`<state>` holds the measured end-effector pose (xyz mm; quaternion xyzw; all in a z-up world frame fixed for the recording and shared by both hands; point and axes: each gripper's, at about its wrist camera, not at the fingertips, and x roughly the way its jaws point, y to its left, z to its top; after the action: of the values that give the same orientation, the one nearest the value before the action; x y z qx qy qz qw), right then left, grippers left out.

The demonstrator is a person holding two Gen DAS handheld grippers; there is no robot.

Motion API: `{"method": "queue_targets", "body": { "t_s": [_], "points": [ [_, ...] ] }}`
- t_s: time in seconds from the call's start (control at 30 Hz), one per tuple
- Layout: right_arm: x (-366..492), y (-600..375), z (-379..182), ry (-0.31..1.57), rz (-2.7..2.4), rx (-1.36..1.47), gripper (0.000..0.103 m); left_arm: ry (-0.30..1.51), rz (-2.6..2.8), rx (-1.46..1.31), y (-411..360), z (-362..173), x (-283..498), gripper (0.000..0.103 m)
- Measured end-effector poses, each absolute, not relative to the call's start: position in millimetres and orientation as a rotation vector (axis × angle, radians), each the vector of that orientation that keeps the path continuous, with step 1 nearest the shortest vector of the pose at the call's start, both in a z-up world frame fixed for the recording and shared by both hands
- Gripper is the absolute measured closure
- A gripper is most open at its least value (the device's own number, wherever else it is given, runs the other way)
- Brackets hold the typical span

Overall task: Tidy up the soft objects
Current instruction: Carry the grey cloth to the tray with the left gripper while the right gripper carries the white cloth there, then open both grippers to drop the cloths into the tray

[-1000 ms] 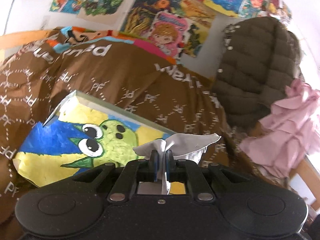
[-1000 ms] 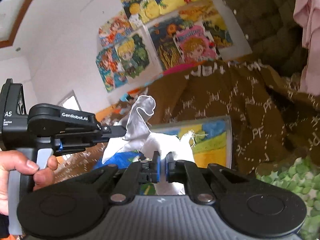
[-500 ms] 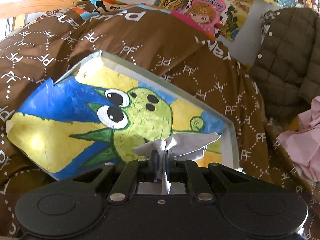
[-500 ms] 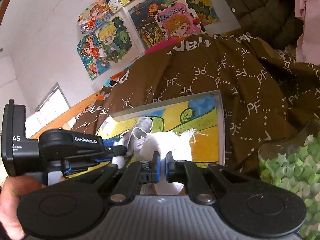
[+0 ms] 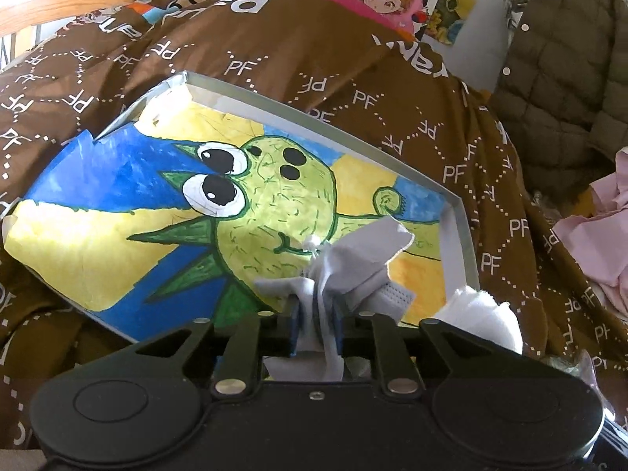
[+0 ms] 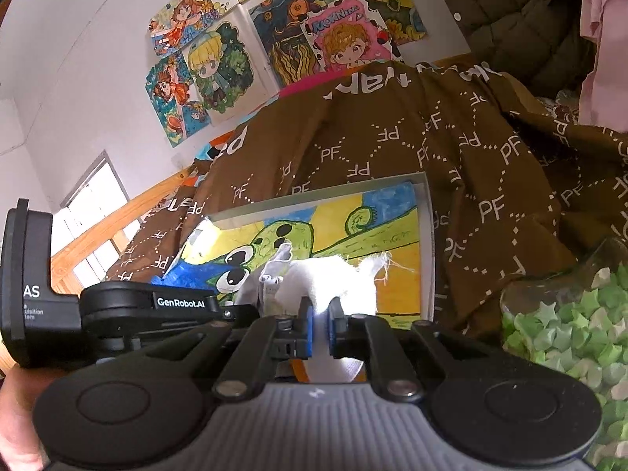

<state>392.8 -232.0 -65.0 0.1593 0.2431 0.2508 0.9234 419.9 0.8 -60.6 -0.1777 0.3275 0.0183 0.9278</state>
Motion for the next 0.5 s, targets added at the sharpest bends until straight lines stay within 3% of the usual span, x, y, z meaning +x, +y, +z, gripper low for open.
{"method": "queue_targets", "body": {
  "t_s": [0.23, 0.5],
  "points": [
    [393, -231, -64, 0.506, 0.508, 0.315, 0.084, 0.656, 0.028, -0.376, 2, -57, 416, 0.064],
    [391, -230, -60, 0.500, 0.500, 0.292, 0.068, 0.625, 0.025, -0.395, 5, -51, 407, 0.042]
  ]
}}
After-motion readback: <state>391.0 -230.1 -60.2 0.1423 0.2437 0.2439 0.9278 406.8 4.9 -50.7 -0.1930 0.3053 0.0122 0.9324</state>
